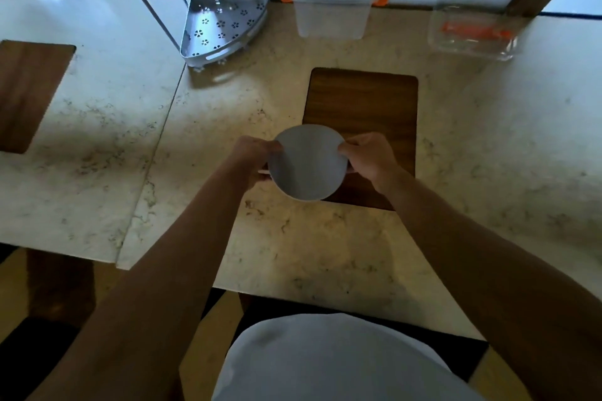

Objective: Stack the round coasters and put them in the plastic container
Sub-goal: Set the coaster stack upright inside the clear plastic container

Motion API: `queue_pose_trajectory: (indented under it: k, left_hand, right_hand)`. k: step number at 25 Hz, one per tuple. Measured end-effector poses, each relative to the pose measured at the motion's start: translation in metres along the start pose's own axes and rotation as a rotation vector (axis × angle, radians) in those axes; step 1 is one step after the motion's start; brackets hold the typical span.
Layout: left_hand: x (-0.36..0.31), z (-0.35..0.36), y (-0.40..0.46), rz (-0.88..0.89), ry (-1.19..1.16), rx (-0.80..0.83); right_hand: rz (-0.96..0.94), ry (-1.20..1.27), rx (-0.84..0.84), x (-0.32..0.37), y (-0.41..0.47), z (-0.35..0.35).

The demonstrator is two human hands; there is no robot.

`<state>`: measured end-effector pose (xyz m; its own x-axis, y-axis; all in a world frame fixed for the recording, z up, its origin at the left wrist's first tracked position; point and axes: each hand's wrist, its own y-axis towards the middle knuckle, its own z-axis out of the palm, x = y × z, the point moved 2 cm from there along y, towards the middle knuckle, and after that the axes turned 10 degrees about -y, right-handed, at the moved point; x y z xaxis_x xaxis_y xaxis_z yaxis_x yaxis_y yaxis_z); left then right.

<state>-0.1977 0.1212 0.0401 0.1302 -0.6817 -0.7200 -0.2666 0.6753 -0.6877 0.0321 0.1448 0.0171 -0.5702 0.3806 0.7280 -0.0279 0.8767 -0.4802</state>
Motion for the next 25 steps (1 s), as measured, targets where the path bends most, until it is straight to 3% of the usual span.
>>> queue_pose_trajectory:
  k: [14,25]
  left_hand:
    - [-0.084,0.048,0.059,0.092,0.059,-0.008]
    - [-0.222,0.087,0.152,0.207,-0.019,0.151]
  right_hand:
    - [-0.036,0.074,-0.016,0.039,0.077,-0.05]
    - [-0.112,0.127,-0.134,0.128,0.19,-0.124]
